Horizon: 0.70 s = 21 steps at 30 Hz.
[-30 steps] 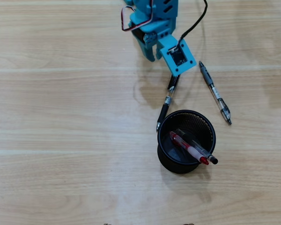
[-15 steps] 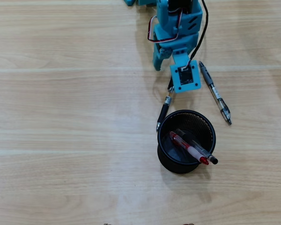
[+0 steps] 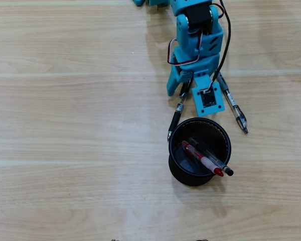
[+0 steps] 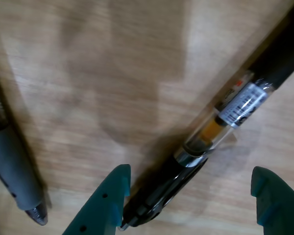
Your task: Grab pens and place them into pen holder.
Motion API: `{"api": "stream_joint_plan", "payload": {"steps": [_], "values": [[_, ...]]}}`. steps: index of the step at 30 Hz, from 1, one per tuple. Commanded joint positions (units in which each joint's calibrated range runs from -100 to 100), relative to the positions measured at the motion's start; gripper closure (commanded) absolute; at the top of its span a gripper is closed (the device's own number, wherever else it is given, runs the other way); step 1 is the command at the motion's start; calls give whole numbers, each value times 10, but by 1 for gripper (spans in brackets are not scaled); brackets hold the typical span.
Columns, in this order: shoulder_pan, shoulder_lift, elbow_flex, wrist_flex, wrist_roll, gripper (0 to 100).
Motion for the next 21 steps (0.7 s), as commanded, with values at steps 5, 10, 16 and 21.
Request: {"api": "stream_joint_plan", "payload": {"steps": [5,10,16,21], "values": [[18,57,-27,-9,0,72],[18,81,-26,-9,-2,72],[31,88,-19,-9,-3,92],[66,75,24,-2,0,98]]}}
